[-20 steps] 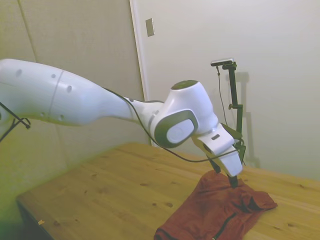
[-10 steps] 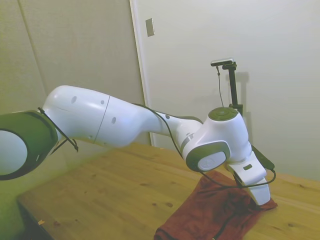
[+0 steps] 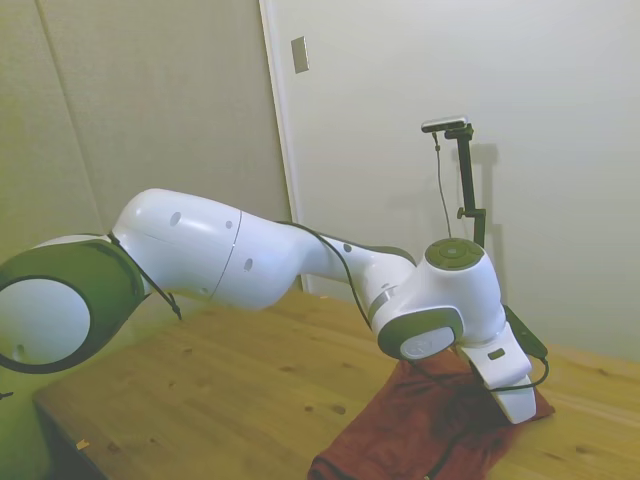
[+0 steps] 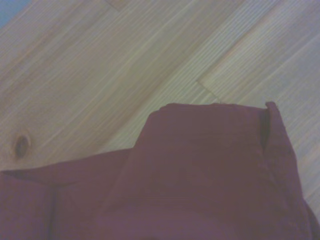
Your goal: Unfold the shorts
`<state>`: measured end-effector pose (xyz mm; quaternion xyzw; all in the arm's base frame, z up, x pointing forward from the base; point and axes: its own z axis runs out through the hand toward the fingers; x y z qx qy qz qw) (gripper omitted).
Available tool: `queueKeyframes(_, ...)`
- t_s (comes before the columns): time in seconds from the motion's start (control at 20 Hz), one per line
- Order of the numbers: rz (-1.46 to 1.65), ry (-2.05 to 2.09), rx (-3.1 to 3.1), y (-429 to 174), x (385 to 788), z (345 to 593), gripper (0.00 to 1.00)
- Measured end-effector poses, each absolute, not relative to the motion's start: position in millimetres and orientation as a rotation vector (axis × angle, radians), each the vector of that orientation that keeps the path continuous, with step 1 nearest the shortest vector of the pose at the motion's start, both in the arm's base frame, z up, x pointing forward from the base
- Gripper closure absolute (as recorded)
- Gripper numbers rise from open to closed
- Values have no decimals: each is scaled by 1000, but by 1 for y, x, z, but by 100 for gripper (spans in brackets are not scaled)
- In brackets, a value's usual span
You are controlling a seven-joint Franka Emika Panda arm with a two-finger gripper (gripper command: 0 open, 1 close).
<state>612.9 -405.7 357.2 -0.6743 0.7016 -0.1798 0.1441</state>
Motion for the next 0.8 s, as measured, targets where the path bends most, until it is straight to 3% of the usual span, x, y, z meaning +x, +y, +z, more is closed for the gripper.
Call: queueKeyframes(0.8,-528,1961,-1961,-405,613,359,100)
